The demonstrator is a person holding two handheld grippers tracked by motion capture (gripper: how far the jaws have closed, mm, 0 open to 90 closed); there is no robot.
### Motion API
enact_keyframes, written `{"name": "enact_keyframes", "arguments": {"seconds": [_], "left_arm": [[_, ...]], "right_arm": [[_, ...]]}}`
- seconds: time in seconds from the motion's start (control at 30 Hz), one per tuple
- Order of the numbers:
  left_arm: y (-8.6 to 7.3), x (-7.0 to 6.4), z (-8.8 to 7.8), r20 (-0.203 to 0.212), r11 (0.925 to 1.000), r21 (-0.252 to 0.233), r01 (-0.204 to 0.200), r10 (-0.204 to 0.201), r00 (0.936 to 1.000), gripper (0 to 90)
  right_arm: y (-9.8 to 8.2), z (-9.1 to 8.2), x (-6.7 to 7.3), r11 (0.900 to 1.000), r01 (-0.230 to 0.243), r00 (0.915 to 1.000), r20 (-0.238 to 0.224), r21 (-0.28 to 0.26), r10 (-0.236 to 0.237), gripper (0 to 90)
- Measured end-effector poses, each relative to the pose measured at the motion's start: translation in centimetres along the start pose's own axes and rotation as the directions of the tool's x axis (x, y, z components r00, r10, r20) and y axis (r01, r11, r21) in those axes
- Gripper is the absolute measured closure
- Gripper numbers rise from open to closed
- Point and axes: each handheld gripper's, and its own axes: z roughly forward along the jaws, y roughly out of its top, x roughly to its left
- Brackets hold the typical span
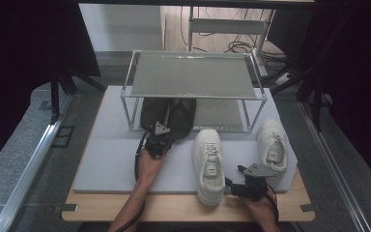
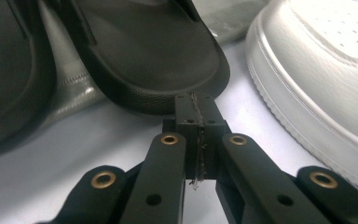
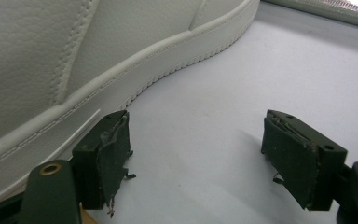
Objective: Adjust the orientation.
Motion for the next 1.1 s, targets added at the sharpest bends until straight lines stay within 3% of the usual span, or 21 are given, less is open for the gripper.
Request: {"name": "enact_keyframes", "arguments": {"seconds": [0.3, 0.6, 0.7, 0.9, 1.1], "left_arm": [[0.9, 0.8, 1.3, -0.026, 1.0000, 0.004, 0.006, -0.006, 0.9996, 89.9], [1.5, 2.0, 1.8, -0.060, 0.9995, 0.005, 0.031, -0.030, 0.9977, 89.8], [1.7, 2.4, 2.1, -0.069, 0.9985, -0.001, 0.055, -0.055, 0.9961, 89.8], [1.7, 2.3, 1.8, -0.054, 0.9989, 0.002, 0.047, -0.047, 0.9974, 89.8], [1.6, 1.7, 0.6, -0.017, 0.9995, -0.011, 0.029, -0.029, 0.9995, 88.1]], "right_arm": [[0.0, 0.0, 0.0, 1.000, 0.000, 1.0000, 0.000, 0.000, 0.000, 23.7], [0.0, 0.0, 0.0, 1.000, 0.001, 1.0000, 0.000, -0.001, -0.001, 23.7], [0.0, 0.0, 0.0, 1.000, 0.001, 1.0000, 0.000, -0.001, -0.001, 23.8], [0.0, 0.0, 0.0, 1.000, 0.001, 1.0000, 0.000, -0.001, -0.001, 23.7], [0.0, 0.0, 0.0, 1.000, 0.001, 1.0000, 0.000, -0.001, -0.001, 23.7]]}}
